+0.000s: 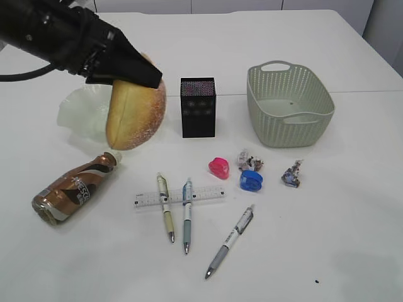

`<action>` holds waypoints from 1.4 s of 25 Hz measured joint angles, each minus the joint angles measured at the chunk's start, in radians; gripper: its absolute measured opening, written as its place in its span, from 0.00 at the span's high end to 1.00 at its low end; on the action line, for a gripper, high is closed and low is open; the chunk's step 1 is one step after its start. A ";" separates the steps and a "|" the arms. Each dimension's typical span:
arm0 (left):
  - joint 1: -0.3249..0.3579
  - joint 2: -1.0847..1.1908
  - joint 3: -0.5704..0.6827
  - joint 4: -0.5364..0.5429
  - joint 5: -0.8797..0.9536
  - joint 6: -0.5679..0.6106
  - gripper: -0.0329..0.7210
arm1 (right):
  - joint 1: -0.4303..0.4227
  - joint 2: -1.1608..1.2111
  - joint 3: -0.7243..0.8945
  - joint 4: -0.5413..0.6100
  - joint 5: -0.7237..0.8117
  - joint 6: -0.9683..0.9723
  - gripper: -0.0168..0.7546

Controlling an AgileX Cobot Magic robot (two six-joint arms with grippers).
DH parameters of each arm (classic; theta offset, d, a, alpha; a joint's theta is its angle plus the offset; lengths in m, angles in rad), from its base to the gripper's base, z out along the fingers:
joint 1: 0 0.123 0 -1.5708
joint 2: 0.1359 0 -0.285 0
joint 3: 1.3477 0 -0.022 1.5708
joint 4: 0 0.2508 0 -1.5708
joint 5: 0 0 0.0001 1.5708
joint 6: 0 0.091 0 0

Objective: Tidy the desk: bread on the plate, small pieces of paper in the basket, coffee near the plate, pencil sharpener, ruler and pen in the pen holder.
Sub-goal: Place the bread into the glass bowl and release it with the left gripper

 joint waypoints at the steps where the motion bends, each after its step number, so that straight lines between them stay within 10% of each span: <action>1: 0.000 0.000 -0.008 0.048 -0.034 -0.035 0.60 | 0.000 0.000 0.000 -0.009 0.000 0.015 0.28; 13: 0.006 0.000 -0.022 0.609 -0.388 -0.421 0.60 | 0.000 0.000 0.000 -0.011 0.033 0.033 0.28; 23: 0.007 0.022 -0.033 1.208 -0.634 -1.087 0.60 | 0.000 0.000 0.000 -0.011 0.078 0.036 0.28; 35: 0.008 0.260 -0.042 1.259 -1.120 -1.136 0.60 | 0.000 0.000 0.000 -0.011 0.084 0.036 0.28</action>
